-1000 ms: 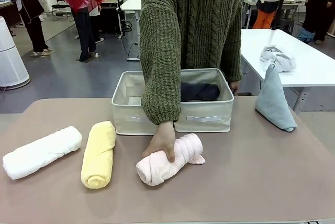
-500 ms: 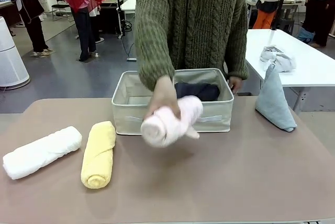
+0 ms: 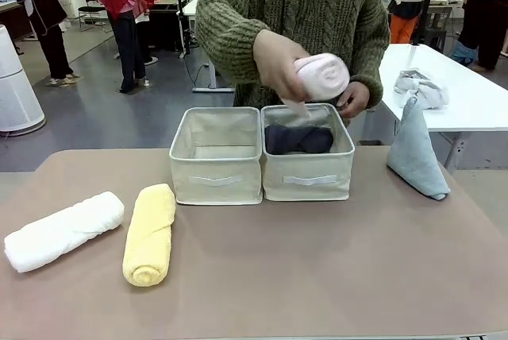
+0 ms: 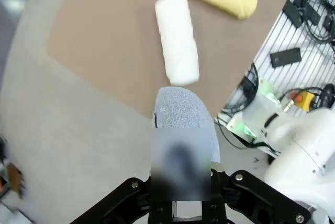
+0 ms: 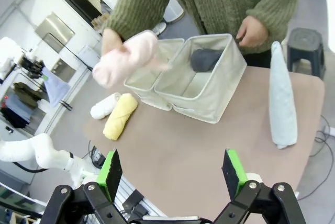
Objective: Sort the towels based on their folding style.
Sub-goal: Pick up one triangle-folded towel and place it in the left Fabric basket.
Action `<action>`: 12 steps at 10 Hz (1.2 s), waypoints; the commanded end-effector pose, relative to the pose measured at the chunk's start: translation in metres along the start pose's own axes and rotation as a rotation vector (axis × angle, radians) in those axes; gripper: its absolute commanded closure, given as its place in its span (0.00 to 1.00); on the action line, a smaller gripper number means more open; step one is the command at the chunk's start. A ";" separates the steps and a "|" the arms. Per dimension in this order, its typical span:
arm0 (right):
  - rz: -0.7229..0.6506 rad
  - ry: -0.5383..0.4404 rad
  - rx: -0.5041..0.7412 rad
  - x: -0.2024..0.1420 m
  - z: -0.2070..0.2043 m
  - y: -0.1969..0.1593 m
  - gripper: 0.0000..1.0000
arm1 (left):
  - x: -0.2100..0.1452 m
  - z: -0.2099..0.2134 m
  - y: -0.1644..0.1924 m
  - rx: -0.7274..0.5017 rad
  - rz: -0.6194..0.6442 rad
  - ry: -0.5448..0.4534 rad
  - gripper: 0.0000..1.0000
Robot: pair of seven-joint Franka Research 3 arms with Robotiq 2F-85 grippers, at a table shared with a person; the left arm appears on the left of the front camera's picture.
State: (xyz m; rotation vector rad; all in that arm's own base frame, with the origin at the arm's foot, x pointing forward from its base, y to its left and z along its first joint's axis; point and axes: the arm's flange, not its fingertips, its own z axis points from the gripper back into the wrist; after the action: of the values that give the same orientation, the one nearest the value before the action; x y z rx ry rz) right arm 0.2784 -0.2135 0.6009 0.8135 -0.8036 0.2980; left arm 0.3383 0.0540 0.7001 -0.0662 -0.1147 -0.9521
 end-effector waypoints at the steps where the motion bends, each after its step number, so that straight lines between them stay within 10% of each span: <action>1: 0.004 -0.004 -0.001 0.000 -0.001 -0.001 0.00 | 0.084 -0.003 -0.015 0.098 -0.182 0.007 0.84; 6: 0.004 -0.004 -0.001 0.000 -0.001 -0.001 0.00 | 0.272 -0.049 -0.060 0.011 -0.467 -0.082 0.84; 12: 0.004 -0.004 -0.001 0.000 -0.001 -0.001 0.00 | 0.284 -0.069 -0.069 0.011 -0.460 -0.058 0.84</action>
State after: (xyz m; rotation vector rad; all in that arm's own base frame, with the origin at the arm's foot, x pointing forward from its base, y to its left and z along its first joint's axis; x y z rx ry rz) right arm 0.2782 -0.2132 0.6013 0.8112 -0.8035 0.2973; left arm 0.4567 -0.2259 0.6676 -0.0632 -0.1935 -1.4072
